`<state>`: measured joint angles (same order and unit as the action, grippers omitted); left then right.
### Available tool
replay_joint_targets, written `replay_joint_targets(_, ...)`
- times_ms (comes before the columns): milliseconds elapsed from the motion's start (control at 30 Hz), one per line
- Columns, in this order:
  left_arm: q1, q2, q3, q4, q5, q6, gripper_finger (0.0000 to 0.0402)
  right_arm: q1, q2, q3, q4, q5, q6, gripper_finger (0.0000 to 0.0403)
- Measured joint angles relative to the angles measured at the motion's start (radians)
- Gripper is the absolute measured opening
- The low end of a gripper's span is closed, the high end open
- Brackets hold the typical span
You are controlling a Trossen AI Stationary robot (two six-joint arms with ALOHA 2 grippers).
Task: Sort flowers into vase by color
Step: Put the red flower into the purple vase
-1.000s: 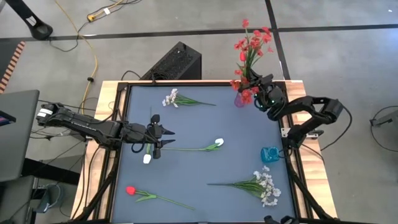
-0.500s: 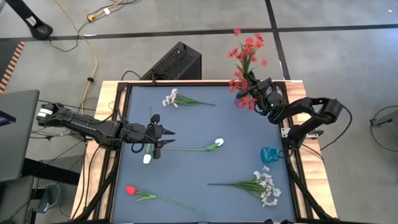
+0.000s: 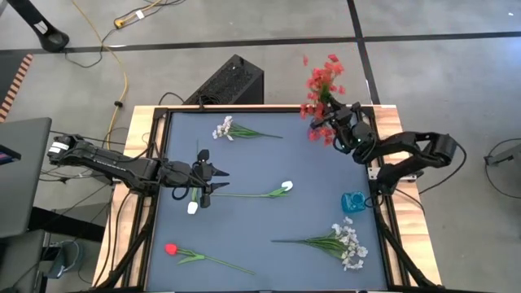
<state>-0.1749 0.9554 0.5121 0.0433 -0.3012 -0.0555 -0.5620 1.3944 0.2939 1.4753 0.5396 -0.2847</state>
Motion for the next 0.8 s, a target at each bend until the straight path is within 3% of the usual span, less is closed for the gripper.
replay_joint_targets(567,0.0,0.0,0.0,0.004,0.0,0.008,0.0125,-0.018,-0.418,0.0,-0.744,0.011,0.079,0.0127)
replay_joint_targets(800,0.0,0.0,0.0,0.027,0.0,0.009,0.0125,-0.014,-0.559,0.017,-0.955,0.008,0.111,0.0127)
